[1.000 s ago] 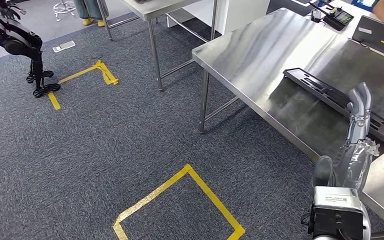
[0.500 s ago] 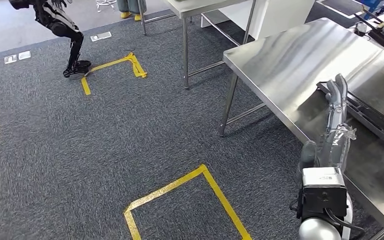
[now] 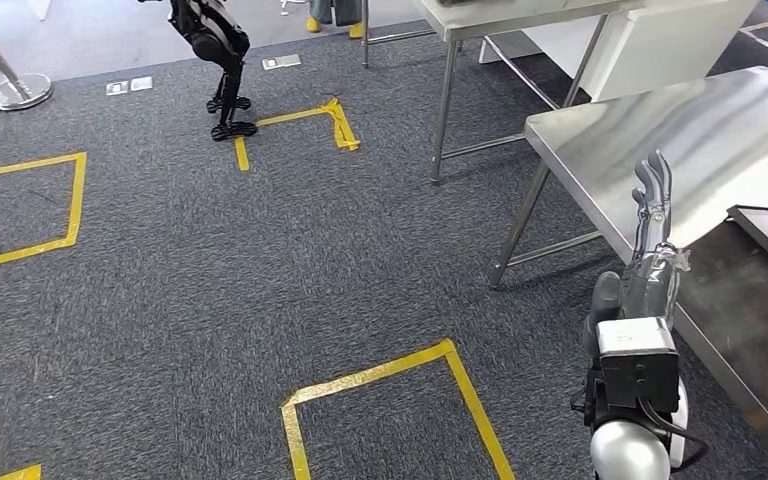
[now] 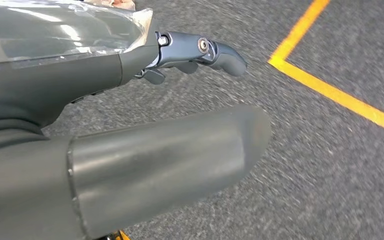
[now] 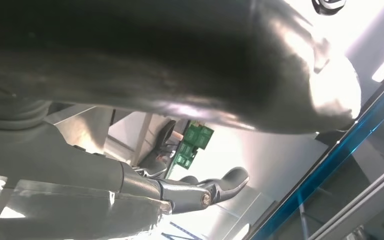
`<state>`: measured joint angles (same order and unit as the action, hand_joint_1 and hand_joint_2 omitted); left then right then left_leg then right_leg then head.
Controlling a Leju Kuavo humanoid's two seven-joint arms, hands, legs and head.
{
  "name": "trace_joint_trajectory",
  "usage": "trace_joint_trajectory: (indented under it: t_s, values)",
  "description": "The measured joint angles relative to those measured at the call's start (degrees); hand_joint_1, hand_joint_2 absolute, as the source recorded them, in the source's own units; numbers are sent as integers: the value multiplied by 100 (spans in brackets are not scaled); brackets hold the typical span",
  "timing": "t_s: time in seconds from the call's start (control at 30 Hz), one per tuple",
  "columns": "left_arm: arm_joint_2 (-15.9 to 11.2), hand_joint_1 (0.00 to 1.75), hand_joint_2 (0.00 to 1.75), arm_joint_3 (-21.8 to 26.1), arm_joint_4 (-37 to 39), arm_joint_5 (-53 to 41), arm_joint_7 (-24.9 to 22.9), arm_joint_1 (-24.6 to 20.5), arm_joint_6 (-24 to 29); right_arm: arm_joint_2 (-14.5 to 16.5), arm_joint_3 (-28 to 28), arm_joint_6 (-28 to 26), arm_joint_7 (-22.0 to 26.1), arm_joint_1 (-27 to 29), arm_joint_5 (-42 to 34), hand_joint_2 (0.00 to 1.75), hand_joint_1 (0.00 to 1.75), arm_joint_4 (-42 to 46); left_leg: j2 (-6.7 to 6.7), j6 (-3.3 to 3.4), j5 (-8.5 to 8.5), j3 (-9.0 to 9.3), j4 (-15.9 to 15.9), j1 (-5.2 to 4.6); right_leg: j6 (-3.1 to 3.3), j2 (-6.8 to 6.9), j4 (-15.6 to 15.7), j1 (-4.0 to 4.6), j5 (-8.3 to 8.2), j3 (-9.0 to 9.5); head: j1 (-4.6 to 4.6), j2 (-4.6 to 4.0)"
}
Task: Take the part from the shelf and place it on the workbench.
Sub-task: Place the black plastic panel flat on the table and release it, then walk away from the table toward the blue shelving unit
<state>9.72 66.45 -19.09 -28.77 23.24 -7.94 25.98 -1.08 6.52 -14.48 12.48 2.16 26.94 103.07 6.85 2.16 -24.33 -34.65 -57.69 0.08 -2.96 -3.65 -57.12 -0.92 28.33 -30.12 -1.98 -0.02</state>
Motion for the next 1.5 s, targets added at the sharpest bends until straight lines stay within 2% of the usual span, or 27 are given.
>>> trace_joint_trajectory:
  t_s: [0.07,0.1,0.17,0.23,0.3,0.33,0.37,0.43,0.5,0.57,0.6,0.67,0.73,0.8,0.83,0.9,0.97,1.03,1.1,1.17,1.23,1.3,1.33,1.37,1.4,1.47,1.5]
  values:
    - [1,0,0,14,17,51,14,2,42,-3,2,-33,30,-5,-64,0,0,-15,92,-67,31,-43,5,15,55,127,5,9,-35,3,3,0]
    - [7,0,0,20,31,100,28,1,74,-4,8,-57,51,-15,-106,0,0,-23,46,-93,7,-67,-27,14,85,190,18,2,-51,7,4,0]
    - [21,0,0,26,54,222,72,-18,159,-5,27,-100,95,-32,-181,0,0,-52,-256,-136,-241,-240,-395,8,173,336,48,-21,-74,11,25,0]
    - [41,0,0,26,73,346,118,-45,255,-14,44,-125,118,-35,-246,0,0,-101,-572,-175,-637,-590,-1161,10,223,489,47,7,-70,0,44,0]
    - [78,0,0,34,90,484,154,-63,356,-22,66,-138,128,-41,-297,0,0,-164,-646,-198,-794,-813,-1669,21,228,656,46,24,-66,-8,44,0]
    - [102,0,0,46,95,558,178,-71,417,-23,83,-142,131,-50,-313,0,0,-194,-666,-202,-719,-768,-1613,25,229,734,46,26,-63,-7,45,0]
    - [122,0,0,60,97,629,208,-82,483,-23,103,-145,131,-64,-324,0,0,-220,-708,-200,-563,-604,-1335,29,230,808,45,26,-61,-2,45,0]
    - [166,0,0,84,99,743,276,-124,616,-28,147,-155,131,-99,-333,0,0,-254,-958,-175,-264,-138,-509,13,210,936,38,57,-43,14,46,0]
    - [213,0,0,95,101,816,317,-179,709,-49,180,-174,127,-113,-335,0,0,-267,-1113,-118,-172,88,-64,-29,171,1057,30,106,-21,21,32,0]
    - [251,0,0,104,105,857,327,-204,751,-67,203,-199,117,-101,-336,0,0,-269,-990,-46,-163,68,-26,-62,125,1181,34,117,-10,33,19,0]
    - [270,0,0,108,109,873,327,-205,760,-73,213,-220,110,-88,-334,0,0,-266,-921,-8,-144,71,-6,-58,97,1137,9,105,14,28,20,0]
    - [296,0,0,111,115,899,327,-222,760,-105,223,-275,99,-16,-324,0,0,-246,-787,69,-97,85,35,-22,75,805,-300,79,190,-108,18,0]
    - [310,0,0,110,120,919,324,-247,760,-164,221,-333,83,116,-302,0,0,-221,-637,112,-71,71,40,1,100,463,-1057,61,516,-472,11,0]
    - [322,0,0,109,127,945,320,-255,788,-213,218,-381,58,243,-263,0,0,-194,-463,122,-61,57,38,2,79,394,-1693,56,705,-797,7,0]
    - [325,0,0,109,130,962,317,-253,815,-233,217,-399,48,291,-244,0,0,-173,-375,120,-58,58,36,3,39,384,-1710,50,665,-820,7,0]
    - [328,0,0,108,133,1006,315,-252,864,-279,216,-421,35,353,-233,0,0,-126,-207,105,-49,72,32,7,-62,285,-1055,23,353,-525,6,0]
    - [335,0,0,106,136,1067,315,-264,876,-327,216,-433,38,389,-268,0,0,-99,-56,65,-43,58,11,-11,-94,55,-256,-10,60,-169,9,0]
    - [344,0,0,105,140,1148,318,-273,884,-367,216,-445,61,413,-338,0,0,-89,64,-1,-24,13,5,-23,-36,-24,12,-5,-31,-50,14,0]
    - [347,0,0,105,146,1234,322,-272,918,-387,228,-456,88,392,-409,0,0,-92,132,-67,-5,-34,1,-6,49,108,21,-18,-73,-38,17,0]
    - [352,0,0,101,158,1303,326,-285,981,-393,256,-470,100,347,-463,0,0,-105,-112,-123,-173,-157,-236,-11,137,250,45,-53,-107,-35,37,0]
    - [365,0,0,80,175,1345,328,-311,1039,-398,290,-483,104,323,-500,0,0,-126,-490,-174,-565,-478,-924,-4,194,404,50,-41,-106,-37,62,0]
    - [375,0,0,60,190,1358,327,-323,1064,-401,325,-487,105,309,-520,0,0,-152,-626,-218,-825,-805,-1604,31,213,578,48,-19,-97,-44,68,0]
    - [379,0,0,55,195,1362,327,-323,1075,-401,340,-489,105,298,-527,0,0,-165,-650,-234,-800,-834,-1672,46,216,662,47,-15,-93,-46,68,0]
    - [380,0,0,51,197,1367,327,-323,1097,-401,351,-497,105,288,-533,0,0,-177,-682,-244,-673,-741,-1500,57,214,739,46,-15,-87,-41,69,0]
    - [379,0,0,42,199,1379,327,-323,1129,-401,359,-513,105,279,-538,0,0,-185,-762,-244,-487,-538,-1132,64,206,808,45,-16,-76,-29,70,0]
    - [384,0,0,17,204,1431,334,-332,1194,-408,368,-592,101,283,-542,0,0,-189,-1029,-216,-222,-103,-353,42,159,935,40,21,-37,2,65,0]
    - [389,0,0,6,208,1459,346,-335,1210,-420,368,-650,95,299,-539,0,0,-188,-1113,-188,-171,19,-131,24,128,991,37,44,-18,17,56,0]
